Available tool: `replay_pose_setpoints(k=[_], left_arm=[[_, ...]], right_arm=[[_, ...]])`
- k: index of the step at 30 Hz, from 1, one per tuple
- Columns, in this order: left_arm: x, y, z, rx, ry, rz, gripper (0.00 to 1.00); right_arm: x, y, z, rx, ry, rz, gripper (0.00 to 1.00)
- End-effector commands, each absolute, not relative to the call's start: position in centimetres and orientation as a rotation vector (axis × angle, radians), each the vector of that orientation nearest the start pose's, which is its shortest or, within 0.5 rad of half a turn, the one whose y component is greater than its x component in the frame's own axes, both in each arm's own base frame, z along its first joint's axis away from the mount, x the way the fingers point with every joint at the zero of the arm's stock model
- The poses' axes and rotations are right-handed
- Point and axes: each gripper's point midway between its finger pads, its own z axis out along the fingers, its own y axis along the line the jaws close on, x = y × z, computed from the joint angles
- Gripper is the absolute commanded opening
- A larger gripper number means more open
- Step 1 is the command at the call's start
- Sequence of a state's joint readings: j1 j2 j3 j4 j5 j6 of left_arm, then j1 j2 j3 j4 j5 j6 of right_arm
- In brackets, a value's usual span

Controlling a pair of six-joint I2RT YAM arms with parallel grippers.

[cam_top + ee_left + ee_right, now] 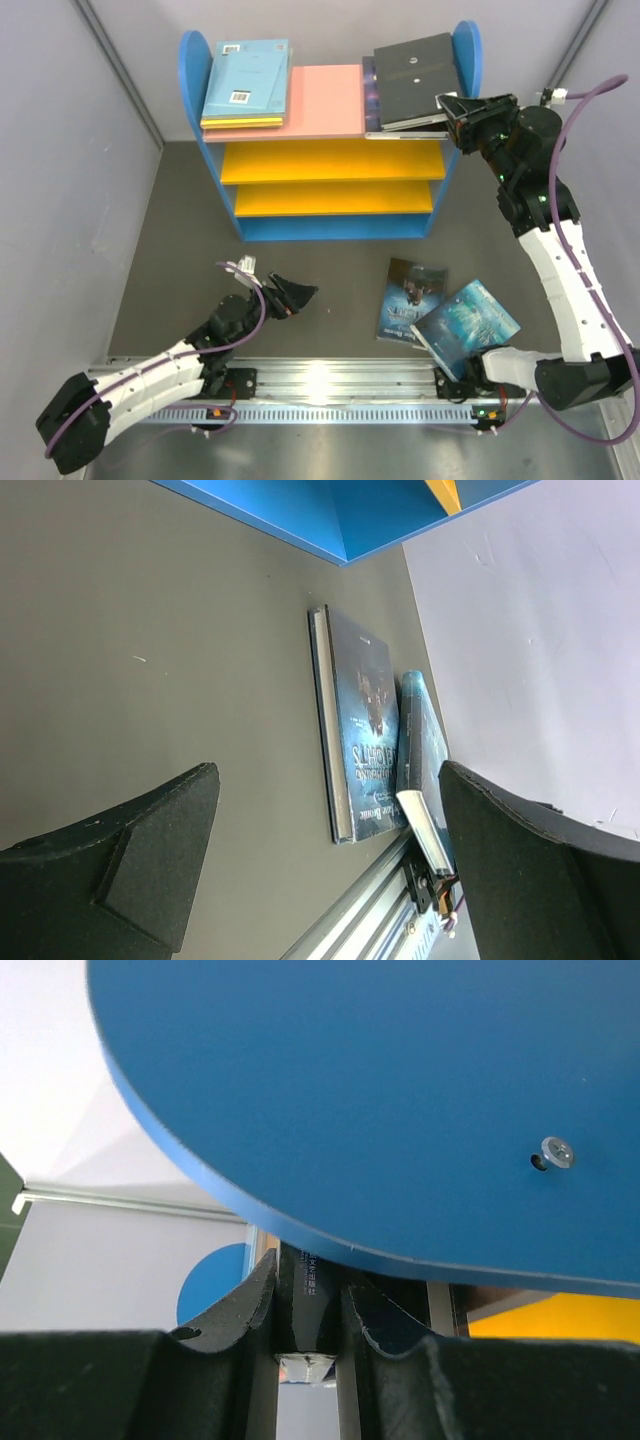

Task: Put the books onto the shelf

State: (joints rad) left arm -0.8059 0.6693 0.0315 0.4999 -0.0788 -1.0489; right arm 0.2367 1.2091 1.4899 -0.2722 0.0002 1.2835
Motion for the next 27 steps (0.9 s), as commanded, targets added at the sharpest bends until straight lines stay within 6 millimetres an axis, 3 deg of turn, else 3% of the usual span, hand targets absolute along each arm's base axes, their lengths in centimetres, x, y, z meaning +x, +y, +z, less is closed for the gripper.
replay_pose_setpoints(k=[1, 5, 6, 8, 9, 12, 22, 27], left_arm=[[17.0, -21.1, 7.2, -0.298, 1.964, -1.221, 0.96], [17.0, -21.0, 7.2, -0.297, 1.965, -1.218, 0.96], [16.9, -21.0, 7.1, -0.296, 1.966, -1.216, 0.96], [17.0, -21.0, 7.1, -0.298, 1.963, -1.214, 0.96], [16.9, -20.9, 7.1, -0.299, 1.965, -1.214, 0.96], [17.0, -21.0, 7.2, -0.299, 1.963, -1.213, 0.96], [17.0, -21.0, 7.1, -0.301, 1.967, -1.211, 0.96], [17.0, -20.9, 7.1, -0.301, 1.969, -1.21, 0.96]], right_arm=[[36.6, 13.2, 54.1, 0.79, 1.255, 1.286, 0.0], [36.6, 13.3, 53.1, 0.809, 1.274, 1.297, 0.01], [36.5, 13.4, 52.9, 0.813, 1.276, 1.305, 0.14], [36.3, 13.6, 52.5, 0.807, 1.291, 1.315, 0.3], [36.2, 13.7, 52.5, 0.807, 1.291, 1.322, 0.44], [35.8, 13.7, 52.3, 0.808, 1.298, 1.331, 0.61], [34.4, 13.7, 52.6, 0.778, 1.338, 1.352, 0.76], [34.0, 13.7, 51.6, 0.765, 1.401, 1.357, 0.86]])
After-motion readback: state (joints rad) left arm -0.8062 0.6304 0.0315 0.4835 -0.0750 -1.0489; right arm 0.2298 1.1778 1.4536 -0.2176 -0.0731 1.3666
